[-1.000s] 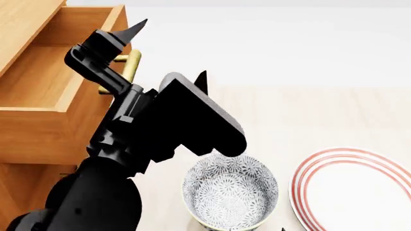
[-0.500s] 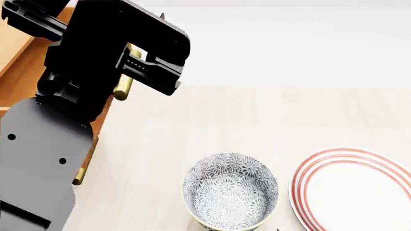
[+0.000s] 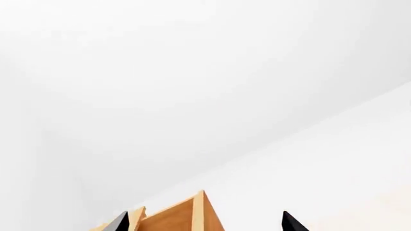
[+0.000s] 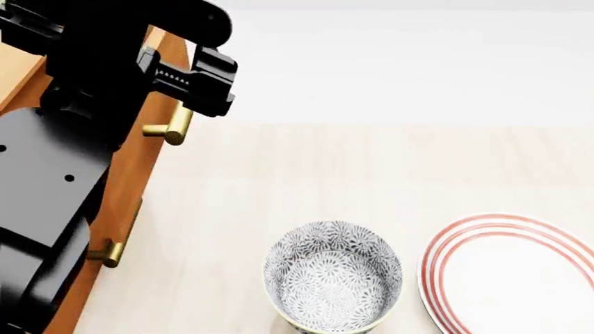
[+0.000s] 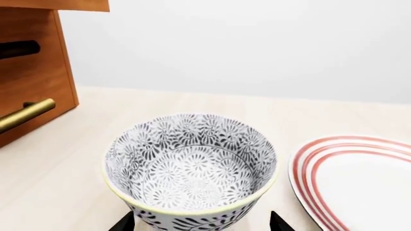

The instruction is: Open the top drawer of the cabinet.

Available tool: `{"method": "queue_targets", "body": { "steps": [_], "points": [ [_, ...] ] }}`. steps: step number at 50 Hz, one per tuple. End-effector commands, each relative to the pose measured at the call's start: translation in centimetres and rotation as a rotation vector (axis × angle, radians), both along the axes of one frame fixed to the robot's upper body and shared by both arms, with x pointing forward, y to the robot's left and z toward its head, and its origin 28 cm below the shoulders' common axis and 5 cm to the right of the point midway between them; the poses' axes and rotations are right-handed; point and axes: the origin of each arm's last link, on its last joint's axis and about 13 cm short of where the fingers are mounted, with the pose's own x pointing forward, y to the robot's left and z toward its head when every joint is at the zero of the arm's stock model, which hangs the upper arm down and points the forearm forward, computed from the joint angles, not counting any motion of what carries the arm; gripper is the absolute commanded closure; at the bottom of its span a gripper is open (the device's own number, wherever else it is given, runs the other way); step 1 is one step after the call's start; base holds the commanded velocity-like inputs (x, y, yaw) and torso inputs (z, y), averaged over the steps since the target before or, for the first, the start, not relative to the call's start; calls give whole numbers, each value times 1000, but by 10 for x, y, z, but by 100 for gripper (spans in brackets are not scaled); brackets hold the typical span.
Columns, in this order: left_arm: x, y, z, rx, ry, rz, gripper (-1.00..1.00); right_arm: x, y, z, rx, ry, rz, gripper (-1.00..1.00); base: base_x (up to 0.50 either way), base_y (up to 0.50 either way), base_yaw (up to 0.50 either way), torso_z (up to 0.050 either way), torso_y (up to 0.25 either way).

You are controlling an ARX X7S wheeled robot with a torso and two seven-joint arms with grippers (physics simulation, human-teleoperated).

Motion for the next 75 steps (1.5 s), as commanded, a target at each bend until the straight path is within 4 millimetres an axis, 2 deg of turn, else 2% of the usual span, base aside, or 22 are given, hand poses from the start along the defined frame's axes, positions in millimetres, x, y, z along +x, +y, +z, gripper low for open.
{"method": "queue_targets", "body": {
  "steps": [1, 21, 38, 53, 75],
  "points": [
    [14, 5, -5, -72, 70, 29, -100, 0, 1, -1, -2, 5, 7, -100, 0, 0, 0, 0, 0],
    [36, 11, -12, -108, 105, 126, -100, -1, 1, -1, -4, 13, 13, -100, 0, 0, 0, 0, 0],
    [37, 8, -5, -154, 130, 103, -100, -1, 1, -2, -4, 14, 16, -100, 0, 0, 0, 0, 0],
    [40, 8, 8, -295, 209, 97, -100, 0, 1, -2, -1, 18, 11, -100, 0, 0, 0, 0, 0],
    [48, 12, 3, -382, 289, 127, -100, 0, 1, -2, -2, 23, 10, -100, 0, 0, 0, 0, 0]
  ]
}}
